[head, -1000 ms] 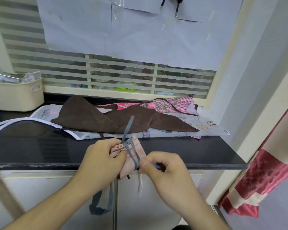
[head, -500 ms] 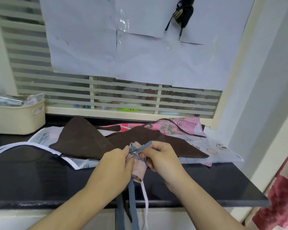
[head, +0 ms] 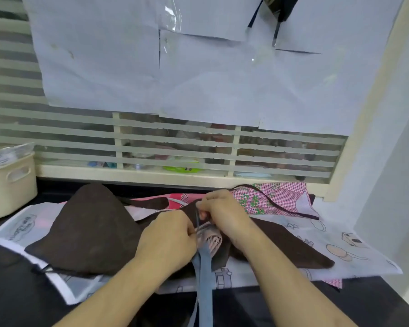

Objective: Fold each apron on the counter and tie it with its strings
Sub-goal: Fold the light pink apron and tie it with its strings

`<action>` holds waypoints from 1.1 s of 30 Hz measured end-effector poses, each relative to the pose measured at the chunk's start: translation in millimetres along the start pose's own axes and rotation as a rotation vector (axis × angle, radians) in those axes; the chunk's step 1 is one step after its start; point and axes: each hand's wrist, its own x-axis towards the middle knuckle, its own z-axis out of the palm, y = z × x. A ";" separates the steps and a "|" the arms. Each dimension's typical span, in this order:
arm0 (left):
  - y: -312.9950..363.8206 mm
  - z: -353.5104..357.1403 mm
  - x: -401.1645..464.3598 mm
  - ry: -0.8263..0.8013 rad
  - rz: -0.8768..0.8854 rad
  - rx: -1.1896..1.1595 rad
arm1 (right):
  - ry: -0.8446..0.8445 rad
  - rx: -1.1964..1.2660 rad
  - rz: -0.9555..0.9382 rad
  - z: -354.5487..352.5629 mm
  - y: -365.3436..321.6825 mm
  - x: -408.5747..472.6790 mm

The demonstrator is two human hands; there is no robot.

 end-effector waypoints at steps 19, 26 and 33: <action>-39.9 24.8 28.3 0.024 -0.032 -0.617 | -0.050 0.260 -0.140 13.0 49.1 16.0; -38.6 20.7 21.7 -0.090 0.026 -0.722 | 0.023 0.257 -0.211 17.6 42.0 5.0; -34.3 20.2 20.9 -0.105 0.021 -0.854 | 0.072 0.406 -0.189 21.3 42.3 6.1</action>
